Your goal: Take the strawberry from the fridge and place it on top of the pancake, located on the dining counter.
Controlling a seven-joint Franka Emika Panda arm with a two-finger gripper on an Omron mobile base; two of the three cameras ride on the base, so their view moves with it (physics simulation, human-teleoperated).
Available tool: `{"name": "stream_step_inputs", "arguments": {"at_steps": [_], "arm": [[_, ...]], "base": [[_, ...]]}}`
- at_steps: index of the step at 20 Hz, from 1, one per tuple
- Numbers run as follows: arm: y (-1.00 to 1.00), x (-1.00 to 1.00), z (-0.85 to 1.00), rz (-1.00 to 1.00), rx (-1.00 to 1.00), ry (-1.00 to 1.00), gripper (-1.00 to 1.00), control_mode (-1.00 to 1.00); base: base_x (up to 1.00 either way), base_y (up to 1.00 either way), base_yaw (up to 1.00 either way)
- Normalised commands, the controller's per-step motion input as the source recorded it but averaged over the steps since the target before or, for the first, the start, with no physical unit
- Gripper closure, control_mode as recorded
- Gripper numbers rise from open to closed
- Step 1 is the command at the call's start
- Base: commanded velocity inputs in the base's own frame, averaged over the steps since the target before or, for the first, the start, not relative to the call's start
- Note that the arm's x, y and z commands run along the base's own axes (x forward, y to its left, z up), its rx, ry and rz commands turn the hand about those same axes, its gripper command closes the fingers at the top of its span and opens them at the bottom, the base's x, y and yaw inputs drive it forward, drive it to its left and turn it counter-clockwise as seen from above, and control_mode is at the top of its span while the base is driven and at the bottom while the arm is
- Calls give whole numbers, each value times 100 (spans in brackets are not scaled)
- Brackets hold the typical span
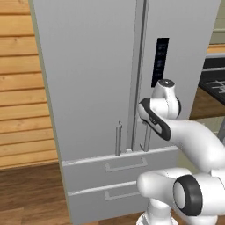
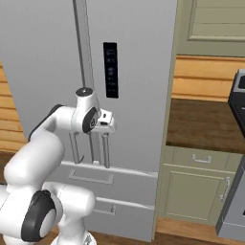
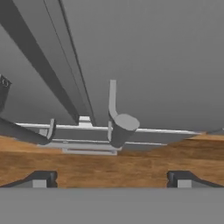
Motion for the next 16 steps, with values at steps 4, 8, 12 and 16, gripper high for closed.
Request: {"name": "stream_step_inputs", "arguments": {"at_steps": [4,8,12,16], "arm": [[-11,36,-14,0,-3,-1,-100,-100],[0,18,-8,0,0,0,-100,-100],[0,13,-17,0,0,0,-100,-100],[-1,29,-27,0,0,0,-100,-100]], "base": [[0,0,0],[0,0,0],[0,0,0],[0,0,0]]}}
